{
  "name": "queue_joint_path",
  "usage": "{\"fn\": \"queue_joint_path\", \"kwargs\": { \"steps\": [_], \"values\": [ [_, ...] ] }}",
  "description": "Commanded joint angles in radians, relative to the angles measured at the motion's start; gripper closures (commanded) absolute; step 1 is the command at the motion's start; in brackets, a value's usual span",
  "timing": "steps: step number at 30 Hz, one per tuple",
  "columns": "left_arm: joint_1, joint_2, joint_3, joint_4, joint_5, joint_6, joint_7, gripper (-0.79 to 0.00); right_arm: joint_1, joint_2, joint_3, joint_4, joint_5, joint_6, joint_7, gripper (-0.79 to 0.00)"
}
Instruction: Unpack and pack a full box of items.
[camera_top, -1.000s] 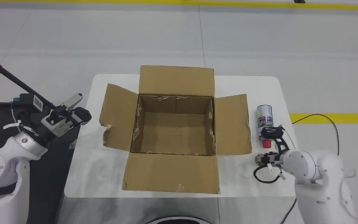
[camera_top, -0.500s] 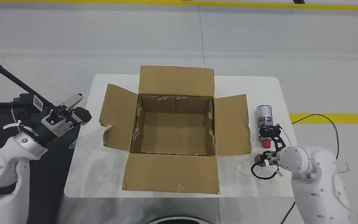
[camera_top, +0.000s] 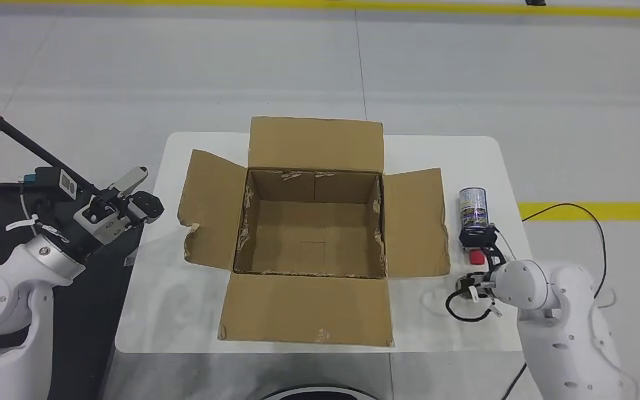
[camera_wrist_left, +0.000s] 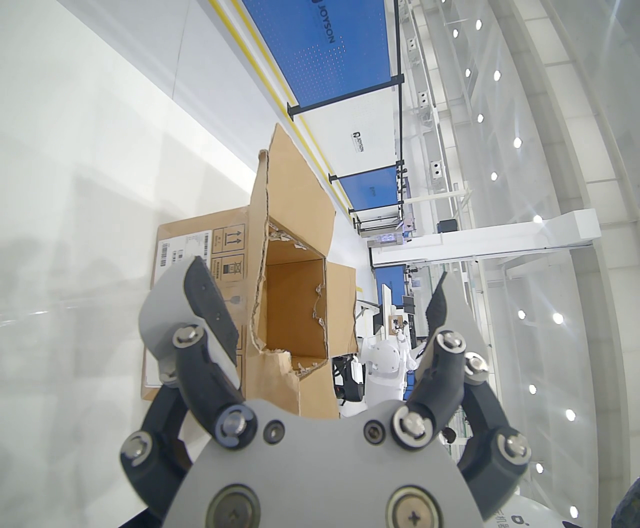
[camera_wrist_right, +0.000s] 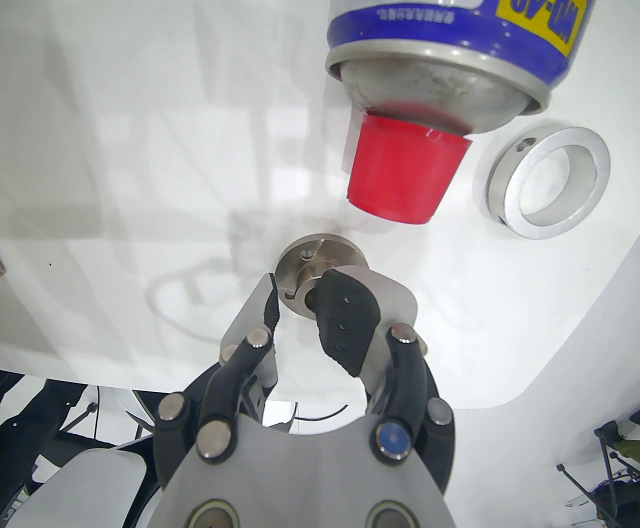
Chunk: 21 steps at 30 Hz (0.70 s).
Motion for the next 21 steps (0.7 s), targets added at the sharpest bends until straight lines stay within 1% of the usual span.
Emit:
{"fn": "queue_joint_path", "kwargs": {
  "steps": [1,6,7,8,9,10,15,21],
  "values": [
    [0.0,0.0,0.0,0.0,0.0,0.0,0.0,-0.785,0.001,0.001,-0.004,0.007,0.001,-0.001,0.0,-0.243],
    [0.0,0.0,0.0,0.0,0.0,0.0,0.0,-0.785,0.007,0.003,-0.015,0.023,0.0,0.0,0.0,-0.234],
    [0.0,0.0,0.0,0.0,0.0,0.0,0.0,-0.785,0.008,0.004,-0.018,0.026,-0.001,0.0,0.0,-0.215],
    [0.0,0.0,0.0,0.0,0.0,0.0,0.0,-0.785,0.01,0.004,-0.021,0.028,-0.003,0.0,0.0,-0.105],
    [0.0,0.0,0.0,0.0,0.0,0.0,0.0,-0.785,0.012,0.005,-0.023,0.029,-0.003,0.002,0.0,-0.034],
    [0.0,0.0,0.0,0.0,0.0,0.0,0.0,-0.785,0.013,0.006,-0.024,0.03,-0.002,0.003,0.0,0.0],
    [0.0,0.0,0.0,0.0,0.0,0.0,0.0,-0.785,0.012,0.009,-0.016,0.02,0.004,0.01,0.0,0.0],
    [0.0,0.0,0.0,0.0,0.0,0.0,0.0,-0.785,-0.014,0.018,0.021,-0.041,0.02,0.012,0.0,0.0]
  ]
}}
